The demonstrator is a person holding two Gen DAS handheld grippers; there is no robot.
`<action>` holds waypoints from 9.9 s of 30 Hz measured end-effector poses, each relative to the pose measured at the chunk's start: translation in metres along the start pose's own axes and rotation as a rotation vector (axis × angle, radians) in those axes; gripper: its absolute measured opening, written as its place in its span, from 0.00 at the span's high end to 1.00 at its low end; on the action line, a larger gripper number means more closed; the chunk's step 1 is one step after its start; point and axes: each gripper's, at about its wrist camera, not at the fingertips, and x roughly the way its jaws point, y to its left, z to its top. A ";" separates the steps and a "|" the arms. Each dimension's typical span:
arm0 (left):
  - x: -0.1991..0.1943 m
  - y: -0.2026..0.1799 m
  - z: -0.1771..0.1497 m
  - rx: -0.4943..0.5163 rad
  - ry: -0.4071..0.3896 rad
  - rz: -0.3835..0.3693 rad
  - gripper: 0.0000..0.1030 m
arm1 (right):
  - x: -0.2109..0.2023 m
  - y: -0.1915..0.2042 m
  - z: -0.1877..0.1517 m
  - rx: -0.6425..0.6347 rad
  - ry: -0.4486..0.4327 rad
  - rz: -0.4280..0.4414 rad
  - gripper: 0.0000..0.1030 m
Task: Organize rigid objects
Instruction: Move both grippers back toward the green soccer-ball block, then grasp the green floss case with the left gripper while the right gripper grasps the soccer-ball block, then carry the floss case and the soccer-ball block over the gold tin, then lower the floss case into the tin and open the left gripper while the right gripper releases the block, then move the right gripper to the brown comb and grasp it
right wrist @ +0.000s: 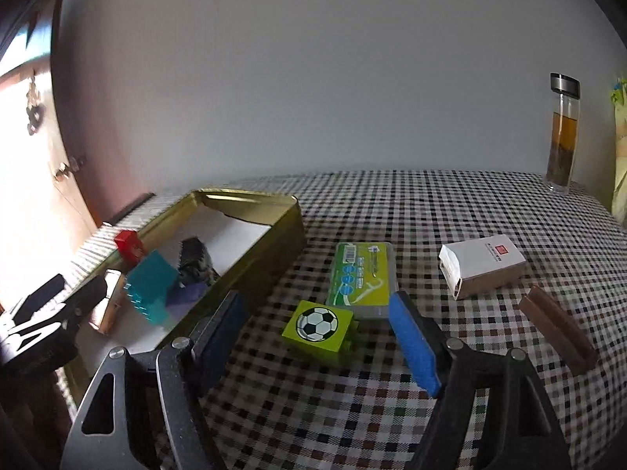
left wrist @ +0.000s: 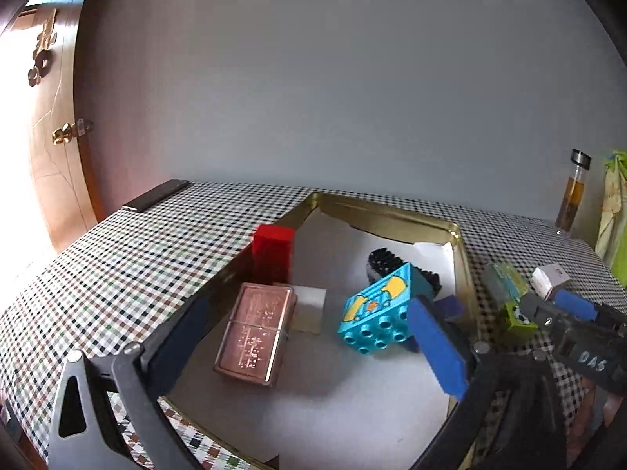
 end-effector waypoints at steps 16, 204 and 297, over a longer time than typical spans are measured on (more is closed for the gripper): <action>-0.008 -0.018 0.004 0.028 -0.013 -0.039 0.00 | 0.037 -0.013 0.001 0.009 0.156 -0.057 0.50; -0.050 -0.010 -0.013 0.025 -0.162 -0.129 0.47 | -0.047 0.022 -0.017 -0.133 -0.271 0.054 0.50; 0.022 -0.182 -0.002 0.225 0.097 -0.213 0.01 | -0.009 -0.180 -0.017 0.075 0.088 -0.156 0.31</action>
